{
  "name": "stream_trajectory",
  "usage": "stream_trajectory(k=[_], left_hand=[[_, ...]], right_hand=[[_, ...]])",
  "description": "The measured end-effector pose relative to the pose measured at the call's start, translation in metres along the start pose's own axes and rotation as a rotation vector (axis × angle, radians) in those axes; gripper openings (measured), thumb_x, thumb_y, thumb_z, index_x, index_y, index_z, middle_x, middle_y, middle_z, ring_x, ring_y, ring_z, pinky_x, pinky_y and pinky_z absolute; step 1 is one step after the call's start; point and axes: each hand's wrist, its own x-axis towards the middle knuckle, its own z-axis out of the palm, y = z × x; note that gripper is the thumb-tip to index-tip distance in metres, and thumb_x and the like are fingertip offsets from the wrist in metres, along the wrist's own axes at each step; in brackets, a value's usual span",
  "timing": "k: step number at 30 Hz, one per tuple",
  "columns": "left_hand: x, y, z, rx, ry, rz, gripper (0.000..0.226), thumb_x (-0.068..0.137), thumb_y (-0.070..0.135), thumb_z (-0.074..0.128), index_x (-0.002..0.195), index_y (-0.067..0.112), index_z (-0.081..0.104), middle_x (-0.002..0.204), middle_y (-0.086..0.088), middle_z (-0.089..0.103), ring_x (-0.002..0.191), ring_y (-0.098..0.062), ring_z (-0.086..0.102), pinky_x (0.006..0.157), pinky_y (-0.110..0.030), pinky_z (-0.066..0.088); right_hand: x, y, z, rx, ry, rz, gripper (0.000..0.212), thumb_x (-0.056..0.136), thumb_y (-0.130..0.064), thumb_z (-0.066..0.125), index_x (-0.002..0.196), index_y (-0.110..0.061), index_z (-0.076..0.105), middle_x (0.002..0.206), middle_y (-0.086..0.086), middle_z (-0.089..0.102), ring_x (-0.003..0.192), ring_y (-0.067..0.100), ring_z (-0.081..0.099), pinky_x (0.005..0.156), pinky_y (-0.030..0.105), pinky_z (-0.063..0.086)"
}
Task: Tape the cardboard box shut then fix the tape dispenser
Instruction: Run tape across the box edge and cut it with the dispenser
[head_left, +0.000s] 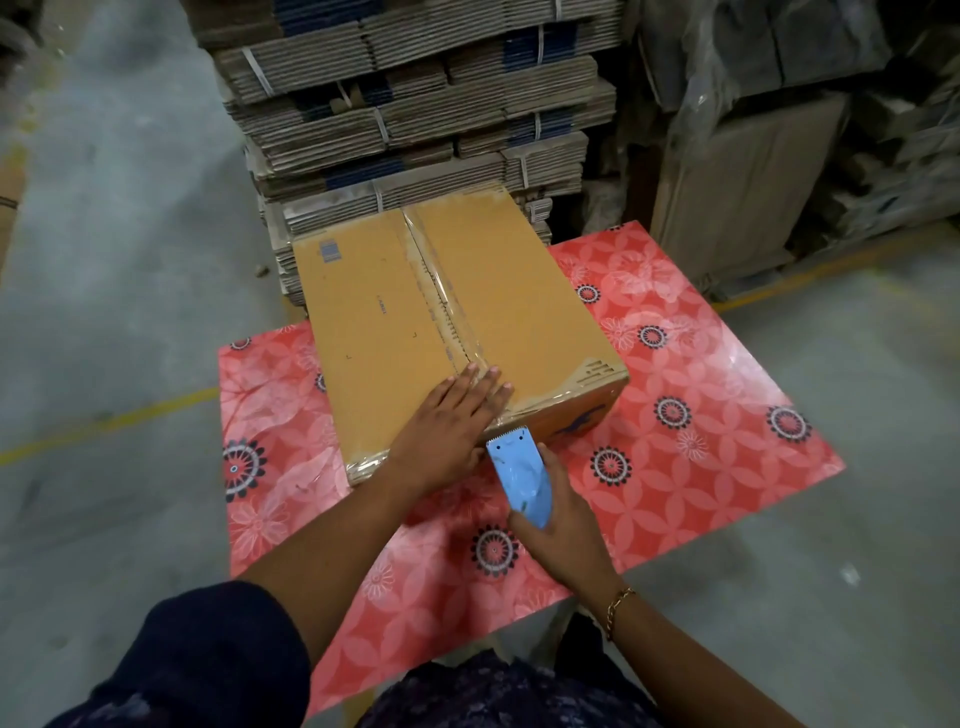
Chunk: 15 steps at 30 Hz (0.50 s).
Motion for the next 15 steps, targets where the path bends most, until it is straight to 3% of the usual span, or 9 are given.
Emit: stream_trajectory(k=[4, 8, 15], left_hand=[[0.0, 0.001, 0.0, -0.009, 0.012, -0.011, 0.096, 0.078, 0.021, 0.061, 0.161, 0.023, 0.012, 0.17, -0.005, 0.013, 0.157, -0.028, 0.011, 0.124, -0.044, 0.019], [0.0, 0.001, 0.001, -0.009, 0.025, -0.007, 0.09, 0.084, 0.025, 0.06, 0.161, 0.022, 0.013, 0.17, -0.005, 0.014, 0.157, -0.029, 0.012, 0.124, -0.045, 0.019], [0.0, 0.0, 0.003, -0.017, 0.02, 0.003, 0.086, 0.091, 0.026, 0.056, 0.162, 0.023, 0.007, 0.171, -0.004, 0.006, 0.157, -0.028, 0.005, 0.125, -0.044, 0.014]], right_hand=[[0.0, -0.023, -0.002, -0.122, 0.059, 0.015, 0.078, 0.076, -0.042, 0.075, 0.142, -0.039, 0.034, 0.102, -0.025, 0.06, 0.089, 0.014, 0.065, 0.067, 0.027, 0.049], [0.003, -0.031, -0.011, -0.243, 0.052, 0.046, 0.073, 0.068, -0.05, 0.064, 0.135, -0.04, 0.037, 0.09, 0.001, 0.069, 0.078, 0.03, 0.066, 0.064, 0.042, 0.054], [-0.006, -0.044, -0.025, -0.305, 0.059, 0.016, 0.06, 0.07, -0.053, 0.06, 0.125, -0.038, 0.042, 0.078, 0.002, 0.066, 0.071, 0.029, 0.064, 0.061, 0.041, 0.053]])
